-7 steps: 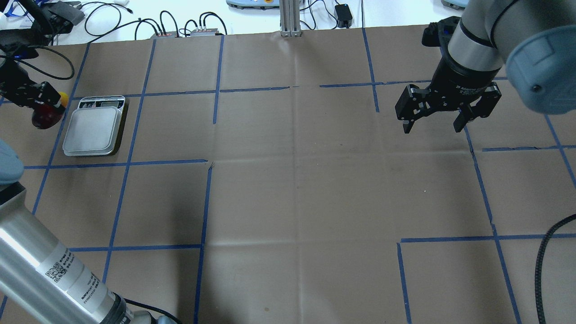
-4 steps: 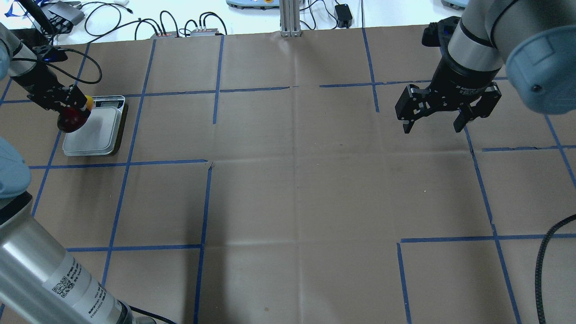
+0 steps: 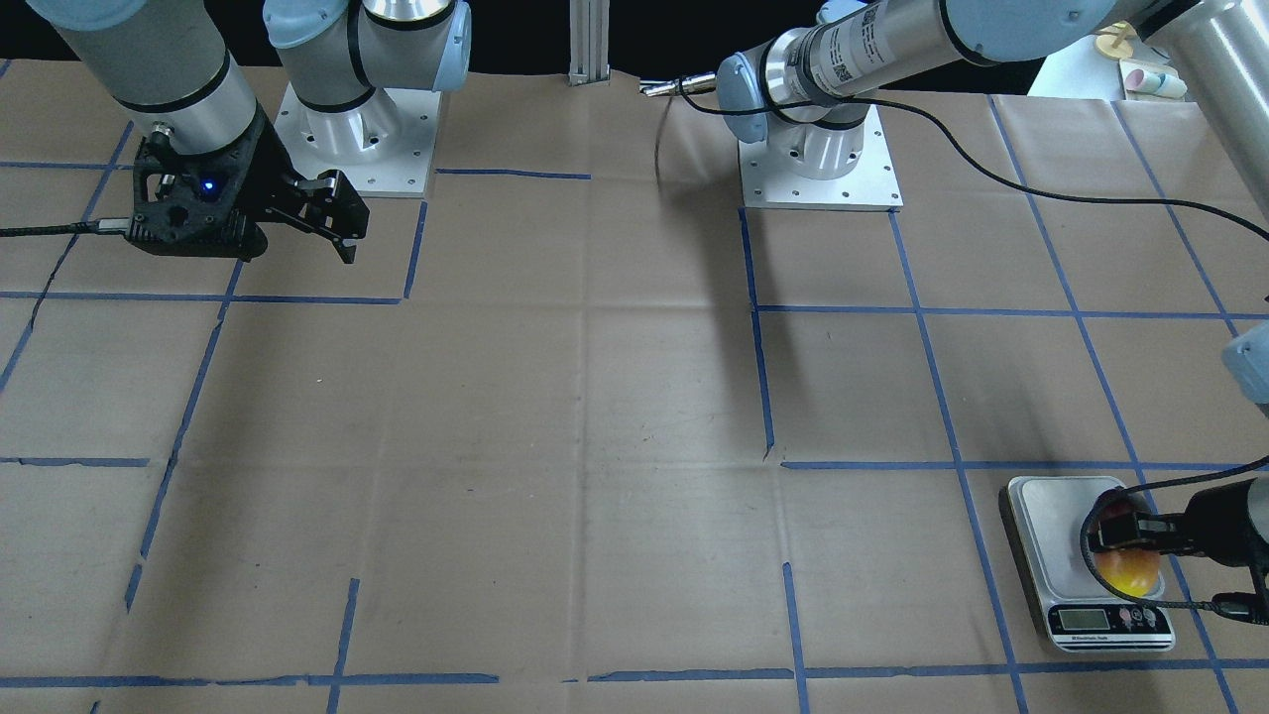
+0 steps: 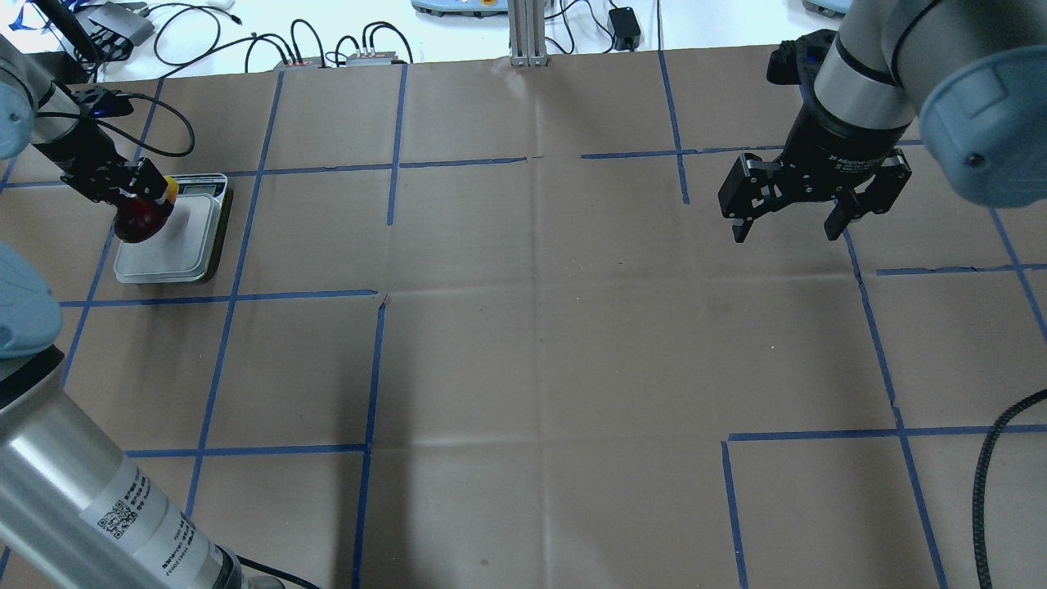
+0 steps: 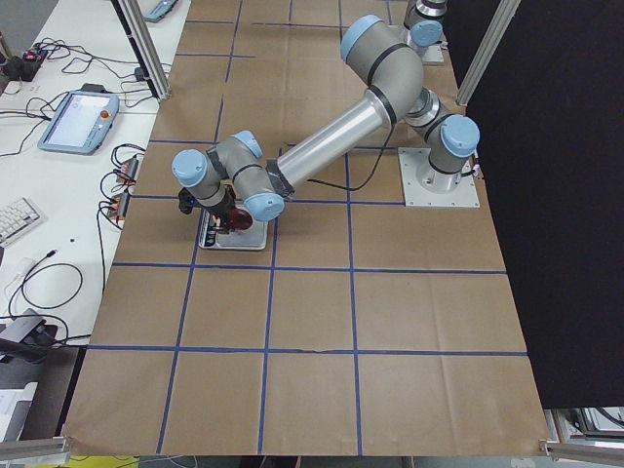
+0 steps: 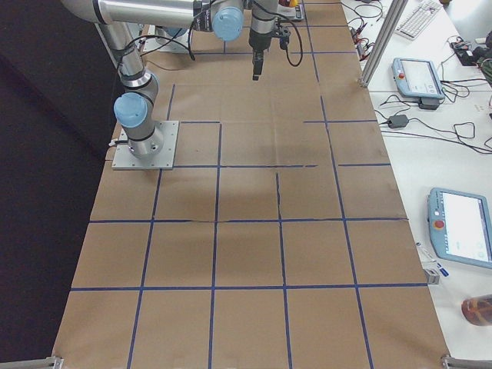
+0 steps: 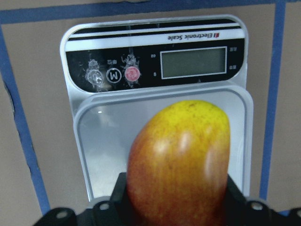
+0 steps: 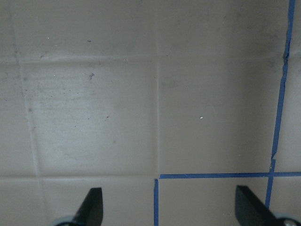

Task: Weigh mango
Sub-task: 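Lower the mango onto the scale pan and open the left gripper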

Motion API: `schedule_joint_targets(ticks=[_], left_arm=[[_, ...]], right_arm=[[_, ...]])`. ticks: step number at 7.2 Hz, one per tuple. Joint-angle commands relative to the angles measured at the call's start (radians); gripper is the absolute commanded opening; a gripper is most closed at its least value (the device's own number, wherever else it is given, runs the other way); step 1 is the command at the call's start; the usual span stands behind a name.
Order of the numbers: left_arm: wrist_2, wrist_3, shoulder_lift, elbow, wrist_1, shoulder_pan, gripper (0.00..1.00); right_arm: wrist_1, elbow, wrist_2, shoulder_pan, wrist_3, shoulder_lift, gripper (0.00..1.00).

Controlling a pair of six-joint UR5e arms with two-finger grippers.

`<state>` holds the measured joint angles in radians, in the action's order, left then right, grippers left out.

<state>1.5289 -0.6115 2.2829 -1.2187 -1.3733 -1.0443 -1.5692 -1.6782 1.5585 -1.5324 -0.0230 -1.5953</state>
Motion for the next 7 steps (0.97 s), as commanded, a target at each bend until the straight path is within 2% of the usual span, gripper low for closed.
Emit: schedule_joint_targets(ticks=[1, 2, 5, 6, 7], left_arm=[[0.000, -0.002, 0.003, -0.001, 0.008, 0.000, 0.79], [0.004, -0.004, 0.001, -0.004, 0.005, 0.000, 0.99], [0.014, -0.002, -0.061, -0.004, -0.010, -0.010, 1.00], [0.014, 0.015, -0.145, -0.013, -0.019, -0.016, 1.00], [0.014, 0.079, -0.233, -0.022, -0.082, -0.049, 1.00]], right_arm=[[0.000, 0.000, 0.000, 0.000, 0.000, 0.000, 1.00], [0.000, 0.000, 0.000, 0.000, 0.000, 0.000, 1.00], [0.000, 0.000, 0.000, 0.000, 0.000, 0.000, 1.00], [0.000, 0.000, 0.000, 0.000, 0.000, 0.000, 1.00], [0.000, 0.000, 0.000, 0.000, 0.000, 0.000, 1.00]])
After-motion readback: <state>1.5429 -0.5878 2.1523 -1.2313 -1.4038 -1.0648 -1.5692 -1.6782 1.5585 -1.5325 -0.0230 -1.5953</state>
